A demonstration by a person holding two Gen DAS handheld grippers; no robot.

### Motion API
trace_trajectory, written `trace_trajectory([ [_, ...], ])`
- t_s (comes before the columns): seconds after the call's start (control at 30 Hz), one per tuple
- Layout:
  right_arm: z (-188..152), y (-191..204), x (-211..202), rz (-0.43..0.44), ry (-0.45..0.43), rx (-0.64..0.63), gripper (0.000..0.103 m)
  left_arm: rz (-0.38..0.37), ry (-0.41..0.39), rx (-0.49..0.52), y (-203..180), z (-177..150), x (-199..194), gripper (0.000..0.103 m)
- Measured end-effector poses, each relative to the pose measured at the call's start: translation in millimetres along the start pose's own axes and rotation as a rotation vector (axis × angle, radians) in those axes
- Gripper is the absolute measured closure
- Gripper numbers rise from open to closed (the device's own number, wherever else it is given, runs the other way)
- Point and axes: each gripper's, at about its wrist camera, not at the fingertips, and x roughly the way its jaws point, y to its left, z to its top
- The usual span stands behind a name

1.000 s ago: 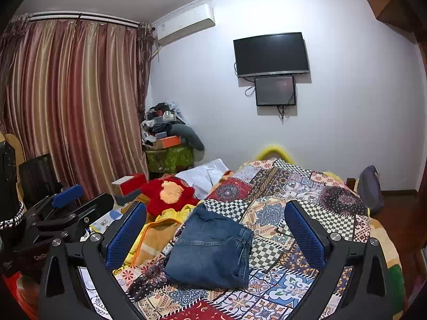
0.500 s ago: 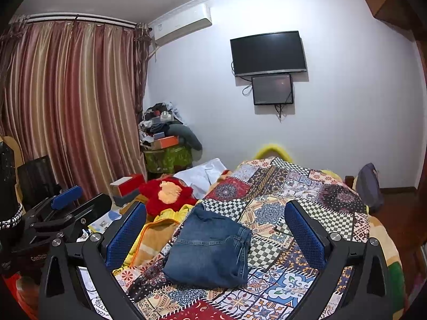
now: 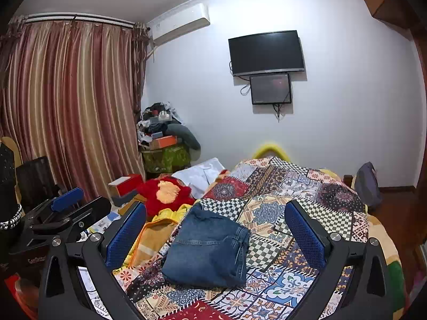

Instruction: Fold large clothes

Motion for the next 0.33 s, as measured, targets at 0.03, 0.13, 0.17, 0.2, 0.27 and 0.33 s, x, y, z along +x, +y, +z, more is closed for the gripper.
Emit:
trace_trajectory([
  [0.03,-0.4,0.2,0.6,0.001,0.003,0.002,0.0,-0.002,0.001,0.0,-0.1,-0.4,0.1,0.0],
  [0.13,-0.7,0.7,1.7,-0.001,0.005,0.003,0.0,-0.003,0.004,0.007,-1.2,-0.8,0.1,0.0],
  [0.17,-0.7,0.8,1.7,0.0,0.005,0.004,0.0,-0.003,0.004,0.008,-1.8,-1.0,0.1,0.0],
  [0.2,-0.6,1.0,1.8,0.001,0.007,0.004,0.0,-0.004,0.006,0.012,-2.5,-1.1,0.6,0.0],
  [0.27,-1.8,1.1,3.9,0.0,0.011,0.004,0.0,-0.005,0.008,0.012,-3.1,-1.5,1.5,0.0],
  [0.33,-2.8,0.9,4.7,-0.001,0.013,0.004,0.0,-0.006,0.011,0.011,-3.3,-1.3,2.4,0.0],
])
